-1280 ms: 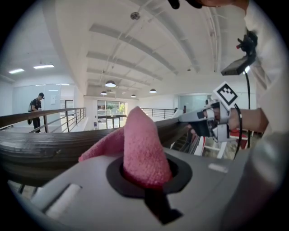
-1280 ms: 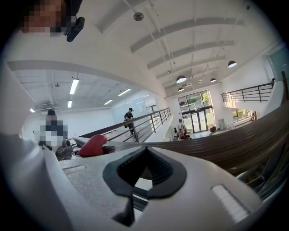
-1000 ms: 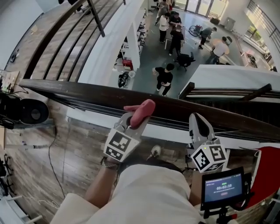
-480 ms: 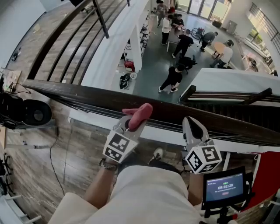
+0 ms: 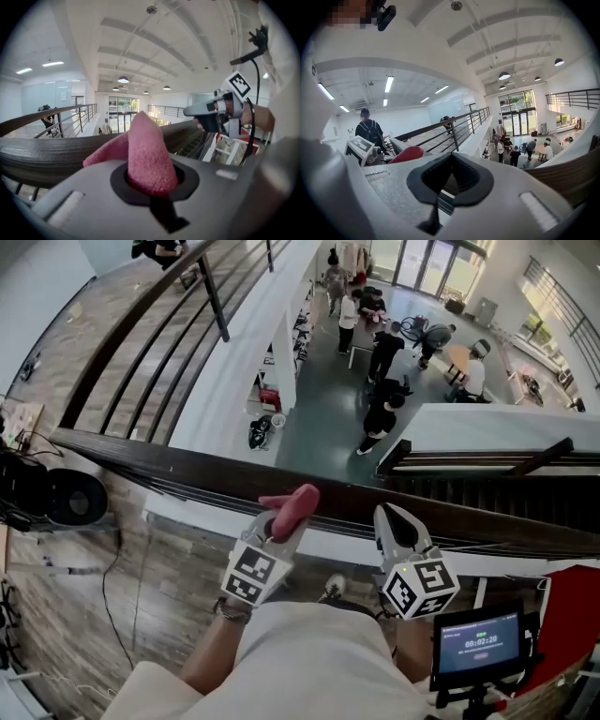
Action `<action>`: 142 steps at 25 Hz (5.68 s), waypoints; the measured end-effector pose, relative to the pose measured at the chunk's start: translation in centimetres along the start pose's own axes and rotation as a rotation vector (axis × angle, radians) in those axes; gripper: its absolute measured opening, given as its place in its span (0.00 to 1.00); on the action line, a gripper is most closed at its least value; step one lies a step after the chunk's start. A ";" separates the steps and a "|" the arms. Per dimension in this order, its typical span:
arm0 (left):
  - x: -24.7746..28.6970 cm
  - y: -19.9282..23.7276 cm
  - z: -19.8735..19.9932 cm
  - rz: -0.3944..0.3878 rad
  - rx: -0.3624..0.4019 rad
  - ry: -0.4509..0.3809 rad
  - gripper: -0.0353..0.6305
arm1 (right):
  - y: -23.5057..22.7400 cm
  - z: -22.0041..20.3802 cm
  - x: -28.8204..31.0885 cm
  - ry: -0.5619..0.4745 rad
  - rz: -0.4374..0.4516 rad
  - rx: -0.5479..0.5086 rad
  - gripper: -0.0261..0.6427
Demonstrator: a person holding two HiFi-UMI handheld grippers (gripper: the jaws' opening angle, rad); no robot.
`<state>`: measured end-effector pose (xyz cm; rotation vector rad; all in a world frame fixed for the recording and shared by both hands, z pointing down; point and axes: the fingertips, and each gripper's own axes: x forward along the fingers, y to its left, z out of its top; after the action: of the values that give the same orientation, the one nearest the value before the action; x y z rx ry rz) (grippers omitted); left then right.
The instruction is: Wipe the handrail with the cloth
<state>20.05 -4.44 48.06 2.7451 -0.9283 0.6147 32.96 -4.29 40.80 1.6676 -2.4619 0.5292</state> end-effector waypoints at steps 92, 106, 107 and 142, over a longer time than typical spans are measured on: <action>2.4 1.1 5.6 0.189 0.081 0.019 0.10 | -7.0 -0.3 -3.7 -0.025 -0.152 0.002 0.04; 2.3 -0.1 5.6 0.182 0.075 0.038 0.10 | -6.3 -0.6 -3.6 -0.026 -0.097 0.032 0.04; 2.6 -0.3 5.9 0.182 0.076 0.040 0.10 | -6.6 -0.4 -3.6 -0.025 -0.092 0.034 0.04; 5.0 -2.6 7.4 0.180 0.077 0.048 0.10 | -10.6 0.6 -6.2 -0.050 -0.077 0.062 0.04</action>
<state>27.61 -7.26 43.49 2.7188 -1.1735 0.7586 45.12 -2.65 40.72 1.8129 -2.4267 0.5668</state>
